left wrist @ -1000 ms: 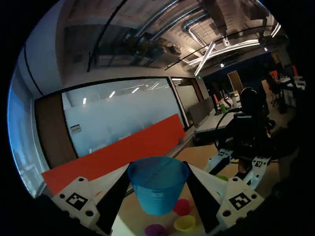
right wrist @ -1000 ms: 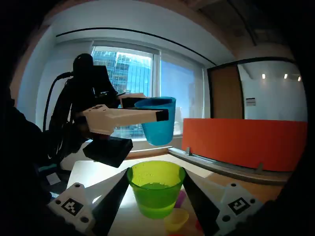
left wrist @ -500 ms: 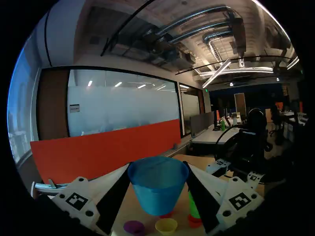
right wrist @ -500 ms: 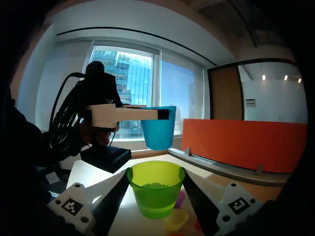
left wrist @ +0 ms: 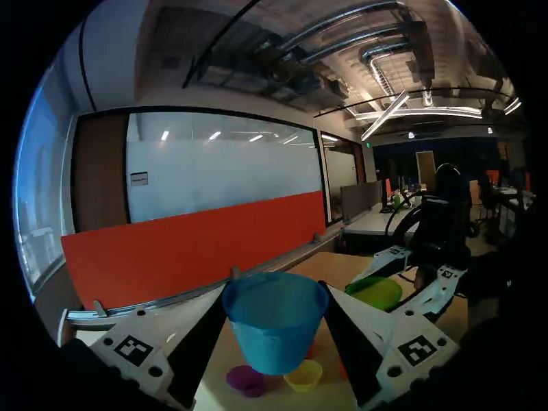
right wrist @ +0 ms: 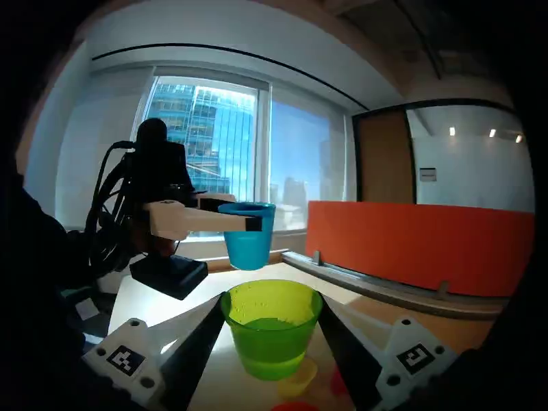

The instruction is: Pour water

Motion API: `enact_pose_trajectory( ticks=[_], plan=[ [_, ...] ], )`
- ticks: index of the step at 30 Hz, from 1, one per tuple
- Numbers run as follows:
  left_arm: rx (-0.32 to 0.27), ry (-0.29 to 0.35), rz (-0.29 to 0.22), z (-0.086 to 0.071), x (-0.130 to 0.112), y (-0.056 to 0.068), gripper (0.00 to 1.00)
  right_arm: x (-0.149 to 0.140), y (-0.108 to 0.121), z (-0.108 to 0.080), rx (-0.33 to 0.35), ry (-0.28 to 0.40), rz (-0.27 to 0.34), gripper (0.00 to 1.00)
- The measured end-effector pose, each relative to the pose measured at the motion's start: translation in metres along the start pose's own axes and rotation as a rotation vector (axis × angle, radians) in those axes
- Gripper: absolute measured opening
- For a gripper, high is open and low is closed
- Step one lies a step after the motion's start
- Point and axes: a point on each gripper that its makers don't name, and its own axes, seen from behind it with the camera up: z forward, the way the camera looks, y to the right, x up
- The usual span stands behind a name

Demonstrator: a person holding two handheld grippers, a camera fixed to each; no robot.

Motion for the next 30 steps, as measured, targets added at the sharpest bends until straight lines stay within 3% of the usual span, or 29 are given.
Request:
enact_pose_trajectory(
  ticks=[15,21,30],
  plan=[
    [0.039,-0.078,-0.047,-0.013,-0.060,-0.019,0.89,-0.017,0.060,-0.038,-0.142,-0.026,0.018,0.92],
    [0.046,-0.125,-0.036,-0.015,-0.084,-0.022,0.89,-0.027,0.083,-0.050,-0.197,-0.037,0.043,0.92],
    [0.034,-0.221,-0.003,-0.012,-0.123,-0.018,0.89,-0.051,0.103,-0.051,-0.229,-0.086,0.060,0.92]
  ],
)
